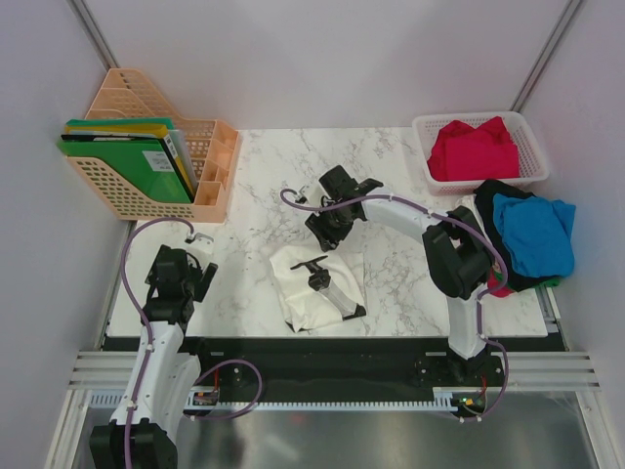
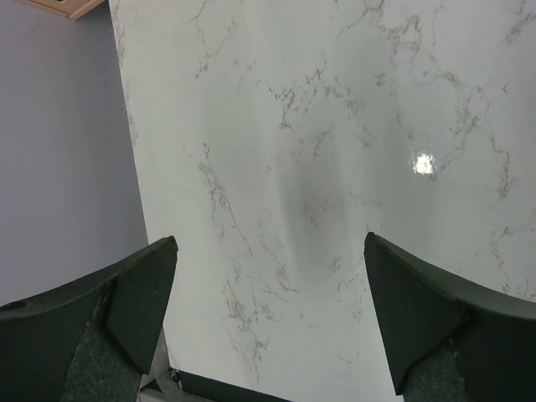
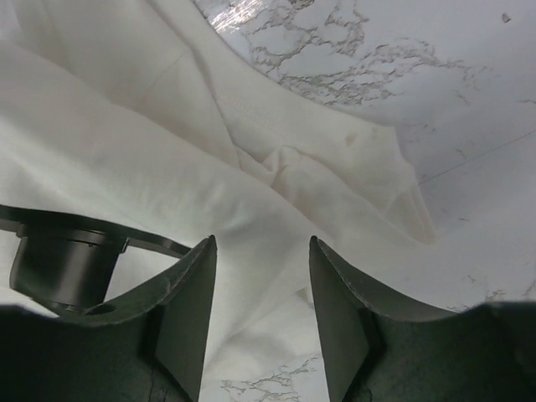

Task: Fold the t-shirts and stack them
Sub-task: Smooth out wrinkles on the folded tshirt

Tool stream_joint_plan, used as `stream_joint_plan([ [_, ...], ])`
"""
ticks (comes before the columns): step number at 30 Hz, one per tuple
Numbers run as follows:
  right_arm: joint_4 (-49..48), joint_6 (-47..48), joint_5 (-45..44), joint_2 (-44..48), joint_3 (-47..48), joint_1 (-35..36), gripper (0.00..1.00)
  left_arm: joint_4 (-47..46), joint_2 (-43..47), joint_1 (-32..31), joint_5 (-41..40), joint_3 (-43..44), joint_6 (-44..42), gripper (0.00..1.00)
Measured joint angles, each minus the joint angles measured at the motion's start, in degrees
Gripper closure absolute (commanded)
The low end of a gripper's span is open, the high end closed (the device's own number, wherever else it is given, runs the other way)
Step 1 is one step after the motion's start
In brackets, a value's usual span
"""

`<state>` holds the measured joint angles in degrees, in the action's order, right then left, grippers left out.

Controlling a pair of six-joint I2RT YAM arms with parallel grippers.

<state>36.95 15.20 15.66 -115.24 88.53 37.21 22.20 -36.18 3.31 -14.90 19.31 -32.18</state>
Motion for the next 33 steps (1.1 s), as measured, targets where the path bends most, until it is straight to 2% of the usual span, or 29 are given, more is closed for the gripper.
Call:
stream_joint_plan([
  [5,1.14,0.02,2.14,0.66,-1.90,0.02,0.45,0.00,-0.11,0.00,0.00,0.00,0.02,0.00],
  [6,1.29,0.07,2.38,0.66,-2.29,0.02,0.48,0.00,-0.11,0.00,0.00,0.00,0.02,0.00],
  [7,1.36,0.20,2.54,0.66,-2.64,0.00,0.56,0.00,-0.11,0.00,0.00,0.00,0.02,0.00],
  [8,1.40,0.48,2.64,0.66,-2.99,0.00,0.86,0.00,-0.11,0.00,0.00,0.00,0.00,0.00],
  [9,1.51,0.83,2.80,0.66,-3.23,0.00,0.99,0.00,-0.11,0.00,0.00,0.00,0.00,0.00],
  [18,1.03,0.85,3.56,1.81,-4.15,0.00,1.00,0.00,-0.31,0.00,-0.02,0.00,0.00,0.00],
  [26,0.61,0.90,1.33,14.43,-4.72,0.07,1.00,-0.02,-0.70,0.00,0.00,0.00,0.00,0.00],
  [27,0.33,0.94,1.05,15.85,-4.72,0.07,0.98,0.00,-0.70,0.00,0.00,0.00,0.02,0.00],
  [31,-0.55,0.98,-0.63,17.88,-4.72,0.04,0.42,0.00,-0.68,0.00,0.00,0.00,0.00,0.00],
  [33,-0.70,1.36,-2.03,17.59,-5.14,0.04,0.37,0.00,-0.68,0.00,0.00,0.00,0.00,0.00],
])
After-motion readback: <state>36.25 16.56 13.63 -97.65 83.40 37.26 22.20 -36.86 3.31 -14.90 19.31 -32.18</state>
